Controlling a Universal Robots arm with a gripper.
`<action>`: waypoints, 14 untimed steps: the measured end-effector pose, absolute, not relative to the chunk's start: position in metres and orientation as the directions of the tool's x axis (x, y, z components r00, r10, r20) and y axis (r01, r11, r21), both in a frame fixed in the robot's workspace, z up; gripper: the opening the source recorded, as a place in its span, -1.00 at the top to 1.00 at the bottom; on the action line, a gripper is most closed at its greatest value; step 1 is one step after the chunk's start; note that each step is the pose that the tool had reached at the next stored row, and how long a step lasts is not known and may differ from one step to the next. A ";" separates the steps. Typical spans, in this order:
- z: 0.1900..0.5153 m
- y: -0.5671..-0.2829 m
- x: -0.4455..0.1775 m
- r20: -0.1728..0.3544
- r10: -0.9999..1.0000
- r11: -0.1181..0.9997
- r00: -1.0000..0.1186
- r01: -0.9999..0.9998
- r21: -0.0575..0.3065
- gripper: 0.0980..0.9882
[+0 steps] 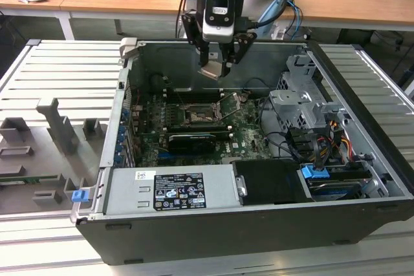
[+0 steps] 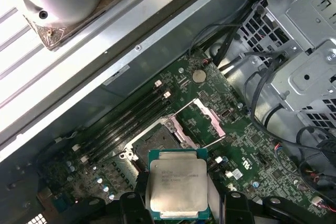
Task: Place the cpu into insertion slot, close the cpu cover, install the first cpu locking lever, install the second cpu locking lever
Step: 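Place the cpu into insertion slot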
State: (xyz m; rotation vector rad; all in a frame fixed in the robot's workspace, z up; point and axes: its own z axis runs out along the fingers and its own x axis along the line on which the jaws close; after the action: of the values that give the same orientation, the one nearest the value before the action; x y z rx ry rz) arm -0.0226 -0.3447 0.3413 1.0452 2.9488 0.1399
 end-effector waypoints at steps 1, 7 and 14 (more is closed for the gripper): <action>0.341 -0.345 -0.023 0.020 0.638 0.766 -0.770 0.637 0.087 0.04; 0.340 -0.345 -0.023 0.020 0.675 0.733 -0.737 0.674 0.087 0.04; 0.338 -0.345 -0.023 0.021 0.714 0.696 -0.700 0.713 0.087 0.04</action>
State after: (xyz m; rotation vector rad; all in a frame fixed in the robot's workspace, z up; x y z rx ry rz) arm -0.0226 -0.3447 0.3380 1.2114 2.8796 0.1379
